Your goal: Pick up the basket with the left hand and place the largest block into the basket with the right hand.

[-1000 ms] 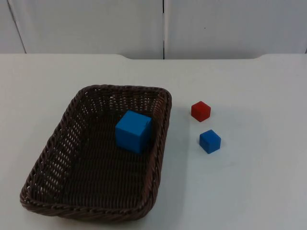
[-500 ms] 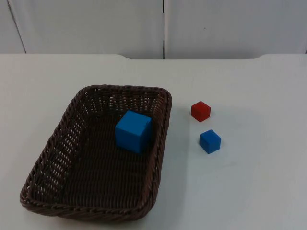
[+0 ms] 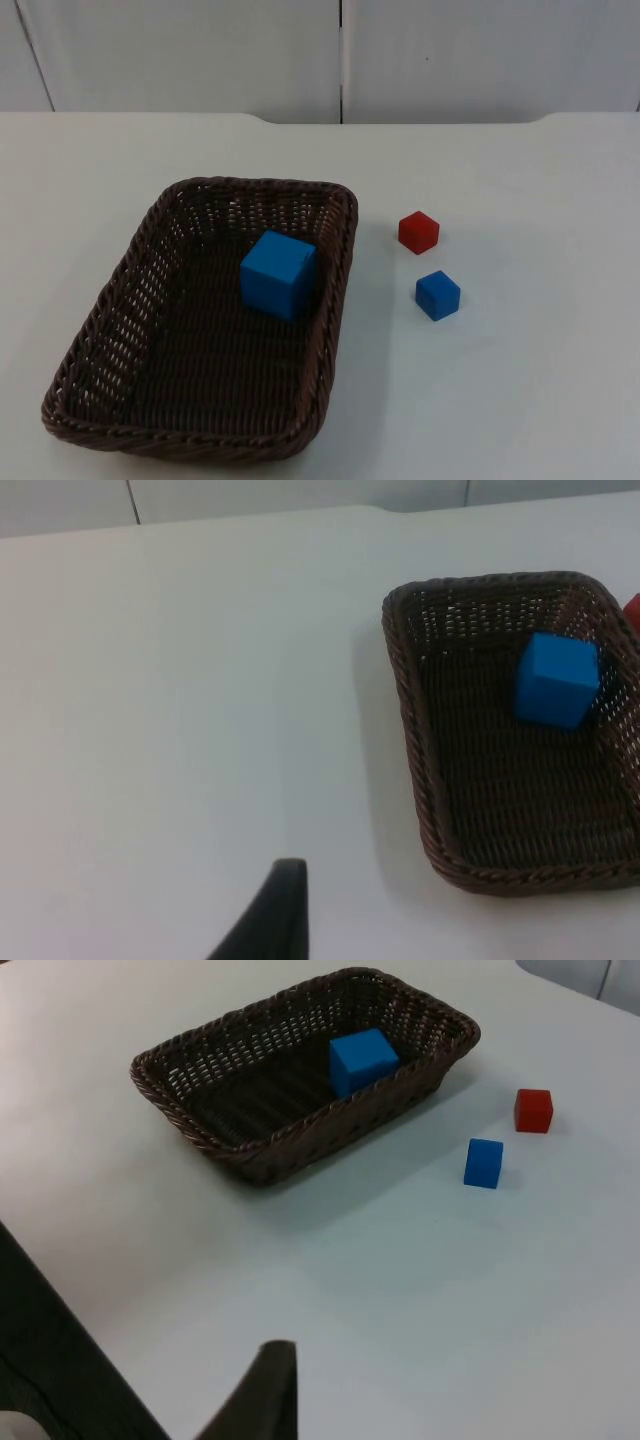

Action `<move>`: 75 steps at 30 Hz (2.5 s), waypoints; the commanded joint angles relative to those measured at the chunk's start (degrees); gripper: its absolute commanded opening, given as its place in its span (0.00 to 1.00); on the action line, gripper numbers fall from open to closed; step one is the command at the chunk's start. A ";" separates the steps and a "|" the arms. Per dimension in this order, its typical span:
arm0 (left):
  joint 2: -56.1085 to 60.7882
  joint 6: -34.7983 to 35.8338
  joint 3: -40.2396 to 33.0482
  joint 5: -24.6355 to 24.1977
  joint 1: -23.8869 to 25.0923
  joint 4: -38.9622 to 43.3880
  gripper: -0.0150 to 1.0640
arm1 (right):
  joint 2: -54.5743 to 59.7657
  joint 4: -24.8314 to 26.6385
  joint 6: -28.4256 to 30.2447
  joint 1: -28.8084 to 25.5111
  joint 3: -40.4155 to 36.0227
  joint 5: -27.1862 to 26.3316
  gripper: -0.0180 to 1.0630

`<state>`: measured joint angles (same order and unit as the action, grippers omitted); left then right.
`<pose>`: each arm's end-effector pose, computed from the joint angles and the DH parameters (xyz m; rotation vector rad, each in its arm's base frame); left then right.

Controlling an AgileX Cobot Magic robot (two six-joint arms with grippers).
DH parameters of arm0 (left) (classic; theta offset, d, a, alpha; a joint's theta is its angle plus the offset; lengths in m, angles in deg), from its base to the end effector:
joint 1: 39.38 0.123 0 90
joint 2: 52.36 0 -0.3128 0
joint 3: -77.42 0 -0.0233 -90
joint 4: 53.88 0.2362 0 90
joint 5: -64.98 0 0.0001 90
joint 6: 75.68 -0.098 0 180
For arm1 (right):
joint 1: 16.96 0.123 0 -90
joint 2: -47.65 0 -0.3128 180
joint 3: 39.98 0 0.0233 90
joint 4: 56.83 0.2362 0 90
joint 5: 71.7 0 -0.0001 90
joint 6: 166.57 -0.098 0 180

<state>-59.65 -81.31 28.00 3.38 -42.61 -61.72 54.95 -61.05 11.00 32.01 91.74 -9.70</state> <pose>-0.0404 -0.0095 0.2659 0.1661 2.0533 -0.1385 -0.0227 -0.0358 0.2702 -0.8183 1.9154 0.4665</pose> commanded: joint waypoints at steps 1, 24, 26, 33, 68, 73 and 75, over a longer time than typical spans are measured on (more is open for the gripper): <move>0.20 0.38 -0.29 0.01 -0.20 -0.50 0.99 | -0.21 0.25 0.60 0.32 -0.14 -0.11 0.99; 0.20 0.38 -0.29 0.01 -0.20 -0.50 0.99 | -0.21 0.25 0.49 0.32 -0.14 -0.23 0.99; 0.20 0.38 -0.29 0.01 -0.20 -0.50 0.99 | -0.21 0.25 0.49 0.32 -0.14 -0.23 0.99; 0.20 0.38 -0.29 0.01 -0.10 -0.37 0.99 | -0.21 0.25 0.49 0.32 -0.14 -0.23 0.99; 0.20 0.38 -0.29 0.01 4.63 -0.24 0.99 | -0.21 0.25 0.38 -25.98 -0.14 -0.23 0.99; 0.20 0.38 -0.29 0.01 4.63 -0.24 0.99 | -0.21 0.25 0.38 -28.87 -0.14 -0.23 0.99; 0.20 0.38 -0.29 0.01 4.63 -0.24 0.99 | -0.21 0.25 0.38 -30.67 -0.14 -0.23 0.99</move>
<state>-59.65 -81.20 28.00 3.38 -38.11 -61.72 54.95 -60.91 11.22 2.37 91.74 -9.70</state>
